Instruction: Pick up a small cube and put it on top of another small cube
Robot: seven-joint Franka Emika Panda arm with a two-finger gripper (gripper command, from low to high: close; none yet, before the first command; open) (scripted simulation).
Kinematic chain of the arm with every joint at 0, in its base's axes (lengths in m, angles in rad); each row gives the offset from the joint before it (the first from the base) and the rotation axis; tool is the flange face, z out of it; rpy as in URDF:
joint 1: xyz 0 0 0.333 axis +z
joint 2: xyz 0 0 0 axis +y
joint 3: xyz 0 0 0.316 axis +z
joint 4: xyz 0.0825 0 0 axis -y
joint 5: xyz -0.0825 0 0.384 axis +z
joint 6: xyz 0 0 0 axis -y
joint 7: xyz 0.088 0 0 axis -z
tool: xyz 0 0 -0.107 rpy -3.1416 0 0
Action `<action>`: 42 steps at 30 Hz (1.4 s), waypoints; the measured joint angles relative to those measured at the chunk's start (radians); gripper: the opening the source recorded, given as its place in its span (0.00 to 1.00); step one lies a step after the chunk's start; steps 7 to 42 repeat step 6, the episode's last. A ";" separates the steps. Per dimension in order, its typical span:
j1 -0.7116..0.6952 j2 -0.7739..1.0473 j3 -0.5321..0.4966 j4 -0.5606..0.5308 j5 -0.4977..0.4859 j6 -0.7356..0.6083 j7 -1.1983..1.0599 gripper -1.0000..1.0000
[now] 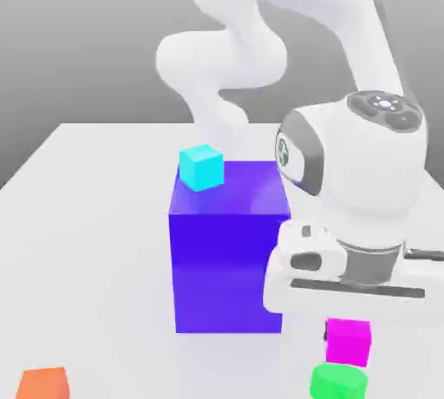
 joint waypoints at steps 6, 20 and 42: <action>0.003 0.012 -0.003 0.001 -0.005 0.010 0.004 1.00; 0.003 0.012 -0.003 0.001 -0.005 0.010 0.004 1.00; 0.003 0.012 -0.003 0.001 -0.005 0.010 0.004 1.00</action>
